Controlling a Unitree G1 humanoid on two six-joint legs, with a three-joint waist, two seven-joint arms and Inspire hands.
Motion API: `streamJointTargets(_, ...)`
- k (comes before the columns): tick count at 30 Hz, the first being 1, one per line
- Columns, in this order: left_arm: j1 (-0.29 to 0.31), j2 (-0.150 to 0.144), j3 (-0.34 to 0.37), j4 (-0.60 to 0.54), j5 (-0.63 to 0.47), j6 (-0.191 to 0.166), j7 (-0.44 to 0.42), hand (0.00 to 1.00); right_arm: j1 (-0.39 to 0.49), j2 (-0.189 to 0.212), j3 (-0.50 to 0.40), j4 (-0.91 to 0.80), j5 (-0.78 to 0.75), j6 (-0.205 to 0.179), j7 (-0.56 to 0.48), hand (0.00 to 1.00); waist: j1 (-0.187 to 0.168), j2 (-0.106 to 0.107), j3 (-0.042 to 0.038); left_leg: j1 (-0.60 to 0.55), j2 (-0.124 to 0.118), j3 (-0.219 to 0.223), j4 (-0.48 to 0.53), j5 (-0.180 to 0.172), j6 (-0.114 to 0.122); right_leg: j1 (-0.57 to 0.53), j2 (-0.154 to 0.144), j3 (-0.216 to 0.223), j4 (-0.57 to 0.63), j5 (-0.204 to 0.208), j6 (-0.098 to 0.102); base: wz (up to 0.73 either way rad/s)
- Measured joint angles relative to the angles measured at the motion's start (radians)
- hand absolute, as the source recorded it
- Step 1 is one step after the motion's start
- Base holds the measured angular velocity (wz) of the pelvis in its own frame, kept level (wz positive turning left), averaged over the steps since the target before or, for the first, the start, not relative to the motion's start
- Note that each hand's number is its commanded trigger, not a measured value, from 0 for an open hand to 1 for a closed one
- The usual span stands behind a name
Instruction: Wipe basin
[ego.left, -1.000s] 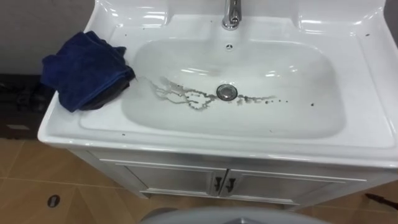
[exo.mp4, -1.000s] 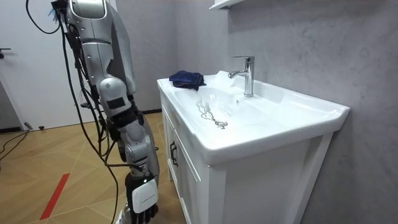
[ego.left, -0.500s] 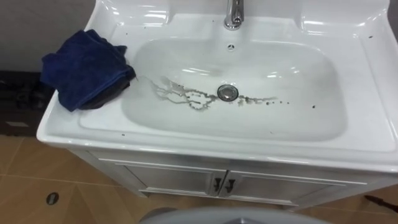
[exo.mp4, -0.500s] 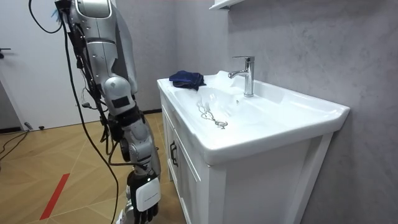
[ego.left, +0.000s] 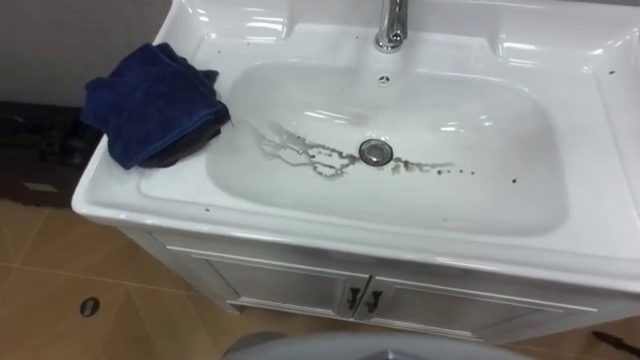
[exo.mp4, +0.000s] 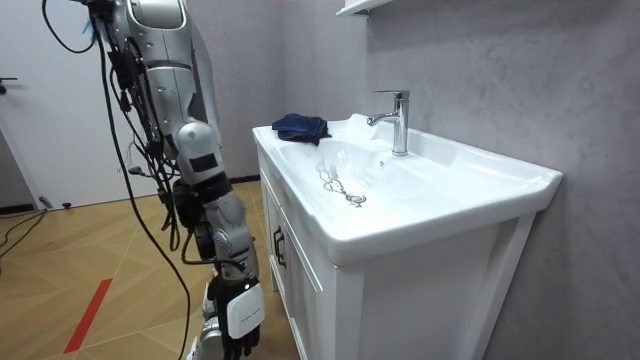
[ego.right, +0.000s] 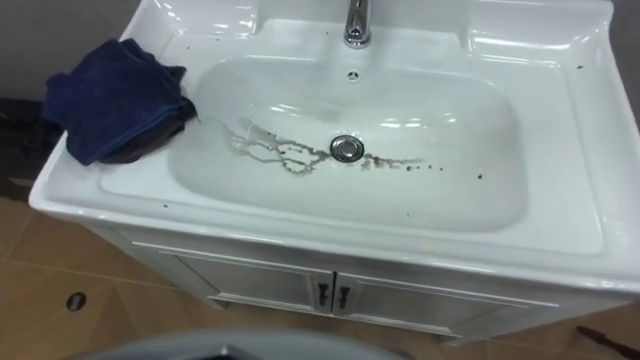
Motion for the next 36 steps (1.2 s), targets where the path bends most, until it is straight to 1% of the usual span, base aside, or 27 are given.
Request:
streamJointTargets(1,0.002,0.0,0.014,0.0,-0.013,-0.001,0.006,0.0,-0.001,0.0,0.0,0.0,0.0,-0.001,-0.002,0.0,0.005,0.001,-0.0002,0.0,0.0,-0.003,0.0,0.0,0.0,0.001,0.0,-0.003,0.0,0.0,0.0,0.07)
streamJointTargets(2,0.011,0.0,0.046,0.0,-0.042,-0.003,0.023,0.0,-0.002,-0.002,-0.003,0.0,0.0,-0.003,-0.009,0.0,0.019,0.004,-0.0001,0.0,0.0,-0.005,0.0,0.0,0.0,0.002,0.0,-0.011,0.0,0.0,0.0,0.1)
streamJointTargets(3,0.008,0.0,0.077,-0.005,-0.08,-0.006,0.042,0.0,-0.004,-0.005,-0.01,0.0,0.001,-0.004,-0.017,0.0,0.024,0.006,-0.0003,-0.001,-0.001,-0.009,0.0,0.001,-0.001,0.003,0.0,-0.019,0.001,0.0,0.0,0.1)
streamJointTargets(4,0.013,0.001,0.089,-0.01,-0.098,-0.008,0.051,0.0,-0.005,-0.006,-0.012,-0.001,0.0,-0.005,-0.023,0.0,0.028,0.008,-0.0006,-0.002,-0.002,-0.009,0.001,0.001,-0.001,0.004,-0.001,-0.023,0.001,0.0,0.0,0.13)
streamJointTargets(6,0.015,0.004,0.161,-0.038,-0.156,-0.012,0.096,0.0,-0.005,-0.015,-0.014,-0.002,0.01,-0.013,-0.037,0.0,0.05,0.022,-0.0044,-0.008,-0.006,-0.026,0.001,0.002,-0.001,0.004,-0.003,-0.052,0.001,0.0,0.0,0.16)
streamJointTargets(7,0.011,0.007,0.181,-0.043,-0.173,-0.015,0.11,0.0,-0.005,-0.017,-0.019,-0.001,0.017,-0.014,-0.04,0.0,0.051,0.02,-0.0036,-0.012,-0.009,-0.034,0.0,0.004,-0.001,0.004,-0.004,-0.055,0.001,0.0,0.0,0.29)
streamJointTargets(8,0.009,0.013,0.219,-0.06,-0.214,-0.025,0.144,0.0,-0.005,-0.022,-0.021,0.002,0.036,-0.018,-0.048,0.0,0.055,0.021,-0.004,-0.014,-0.015,-0.044,-0.008,0.013,0.0,0.003,-0.006,-0.056,0.001,0.0,0.0,0.27)
streamJointTargets(9,0.009,0.018,0.242,-0.072,-0.254,-0.046,0.18,0.0,-0.005,-0.03,-0.021,0.005,0.047,-0.025,-0.053,0.0,0.069,0.022,-0.003,-0.013,-0.016,-0.046,-0.017,0.018,-0.001,0.0,-0.008,-0.057,0.001,0.0,0.0,0.19)
streamJointTargets(10,0.005,0.02,0.254,-0.079,-0.271,-0.054,0.197,0.0,-0.006,-0.032,-0.021,0.005,0.054,-0.027,-0.058,0.0,0.076,0.025,-0.0032,-0.014,-0.016,-0.046,-0.017,0.018,-0.001,0.0,-0.008,-0.058,0.001,0.0,0.0,0.05)
streamJointTargets(11,0.003,0.024,0.275,-0.085,-0.296,-0.069,0.23,0.0,-0.008,-0.037,-0.021,0.006,0.064,-0.033,-0.069,0.0,0.08,0.035,-0.0048,-0.014,-0.017,-0.049,-0.017,0.019,-0.001,0.002,-0.007,-0.061,0.0,0.0,0.0,0.1)
streamJointTargets(12,0.003,0.032,0.288,-0.092,-0.31,-0.074,0.258,0.0,-0.005,-0.042,-0.025,0.005,0.073,-0.041,-0.078,0.0,0.08,0.04,-0.0038,-0.014,-0.019,-0.057,-0.018,0.02,-0.003,0.004,-0.007,-0.068,0.001,0.0,0.0,0.13)
streamJointTargets(13,0.004,0.036,0.298,-0.105,-0.316,-0.076,0.271,0.0,-0.004,-0.044,-0.031,0.004,0.077,-0.046,-0.082,0.0,0.08,0.042,-0.0035,-0.013,-0.019,-0.06,-0.018,0.02,-0.003,0.005,-0.007,-0.068,0.001,0.0,0.0,0.13)
streamJointTargets(15,0.016,0.053,0.311,-0.141,-0.349,-0.109,0.333,0.0,-0.003,-0.056,-0.034,-0.004,0.104,-0.063,-0.098,0.0,0.083,0.047,-0.0004,-0.012,-0.019,-0.062,-0.027,0.025,-0.006,0.003,-0.006,-0.07,0.001,0.0,0.0,0.02)
streamJointTargets(16,0.023,0.055,0.313,-0.148,-0.35,-0.118,0.349,0.0,-0.003,-0.06,-0.035,-0.005,0.113,-0.069,-0.102,0.0,0.084,0.05,-0.0002,-0.012,-0.019,-0.062,-0.03,0.027,-0.006,0.002,-0.006,-0.07,0.001,0.0,0.0,0.0)
streamJointTargets(19,0.041,0.054,0.317,-0.23,-0.35,-0.148,0.415,0.0,0.005,-0.074,-0.041,-0.007,0.116,-0.094,-0.105,0.0,0.087,0.063,-0.0006,-0.012,-0.019,-0.063,-0.04,0.033,-0.008,-0.003,-0.006,-0.069,-0.001,0.0,0.0,0.0)
streamJointTargets(20,0.042,0.054,0.322,-0.248,-0.354,-0.164,0.432,0.0,0.008,-0.077,-0.054,-0.007,0.118,-0.101,-0.105,0.0,0.092,0.067,-0.0005,-0.01,-0.018,-0.063,-0.045,0.035,-0.01,-0.004,-0.006,-0.069,-0.002,0.0,0.0,0.0)
streamJointTargets(21,0.042,0.055,0.336,-0.273,-0.38,-0.17,0.447,0.0,0.014,-0.079,-0.067,-0.014,0.12,-0.107,-0.105,0.0,0.092,0.069,-0.0013,-0.011,-0.018,-0.064,-0.05,0.039,-0.011,-0.006,-0.006,-0.069,-0.003,0.0,0.0,0.0)
streamJointTargets(22,0.04,0.055,0.352,-0.3,-0.39,-0.174,0.46,0.0,0.024,-0.081,-0.069,-0.029,0.118,-0.111,-0.104,0.0,0.093,0.07,-0.0071,-0.016,-0.018,-0.064,-0.052,0.042,-0.012,-0.016,-0.006,-0.073,-0.002,-0.001,-0.002,0.0)
streamJointTargets(23,0.04,0.055,0.358,-0.317,-0.393,-0.174,0.467,0.0,0.027,-0.081,-0.073,-0.038,0.115,-0.111,-0.104,0.0,0.092,0.074,-0.0099,-0.019,-0.018,-0.064,-0.052,0.044,-0.013,-0.019,-0.006,-0.074,-0.001,-0.002,-0.003,0.06)
streamJointTargets(25,0.029,0.06,0.372,-0.362,-0.435,-0.185,0.485,0.0,0.028,-0.082,-0.09,-0.044,0.109,-0.112,-0.103,0.0,0.092,0.071,-0.0107,-0.031,-0.02,-0.069,-0.052,0.048,-0.014,-0.023,-0.006,-0.081,-0.002,-0.002,-0.004,0.1)
streamJointTargets(26,0.02,0.063,0.374,-0.392,-0.462,-0.195,0.495,0.0,0.028,-0.085,-0.093,-0.051,0.107,-0.112,-0.103,0.0,0.093,0.075,-0.0143,-0.032,-0.02,-0.069,-0.053,0.05,-0.014,-0.027,-0.006,-0.081,-0.002,-0.002,-0.004,0.04)
streamJointTargets(27,0.02,0.065,0.376,-0.436,-0.488,-0.203,0.505,0.0,0.029,-0.086,-0.095,-0.061,0.107,-0.114,-0.104,0.0,0.095,0.071,-0.0122,-0.033,-0.021,-0.069,-0.054,0.052,-0.014,-0.028,-0.006,-0.079,-0.004,-0.003,-0.006,0.0)
streamJointTargets(29,0.014,0.078,0.373,-0.478,-0.53,-0.219,0.518,0.0,0.037,-0.086,-0.094,-0.078,0.108,-0.12,-0.105,0.0,0.097,0.071,-0.0127,-0.032,-0.021,-0.067,-0.054,0.052,-0.014,-0.028,-0.006,-0.079,-0.011,-0.005,-0.008,-0.06)
streamJointTargets(31,-0.01,0.091,0.376,-0.481,-0.536,-0.233,0.536,0.0,0.045,-0.088,-0.096,-0.083,0.111,-0.123,-0.107,0.0,0.097,0.073,-0.0128,-0.033,-0.022,-0.066,-0.053,0.052,-0.014,-0.027,-0.006,-0.079,-0.015,-0.005,-0.009,-0.06)
streamJointTargets(33,-0.028,0.094,0.384,-0.522,-0.544,-0.246,0.563,0.0,0.051,-0.088,-0.097,-0.084,0.115,-0.134,-0.11,0.0,0.099,0.079,-0.0168,-0.031,-0.02,-0.06,-0.055,0.052,-0.014,-0.028,-0.006,-0.076,-0.016,-0.005,-0.009,-0.05)
streamJointTargets(34,-0.034,0.094,0.389,-0.534,-0.548,-0.246,0.569,0.0,0.053,-0.088,-0.097,-0.084,0.115,-0.137,-0.112,0.0,0.099,0.079,-0.0169,-0.03,-0.02,-0.06,-0.056,0.052,-0.014,-0.027,-0.006,-0.075,-0.016,-0.004,-0.01,-0.03)
streamJointTargets(36,-0.047,0.1,0.395,-0.601,-0.586,-0.256,0.602,0.0,0.058,-0.086,-0.098,-0.084,0.111,-0.151,-0.125,0.0,0.097,0.08,-0.0169,-0.029,-0.02,-0.061,-0.056,0.052,-0.014,-0.027,-0.006,-0.074,-0.013,-0.004,-0.01,0.0)
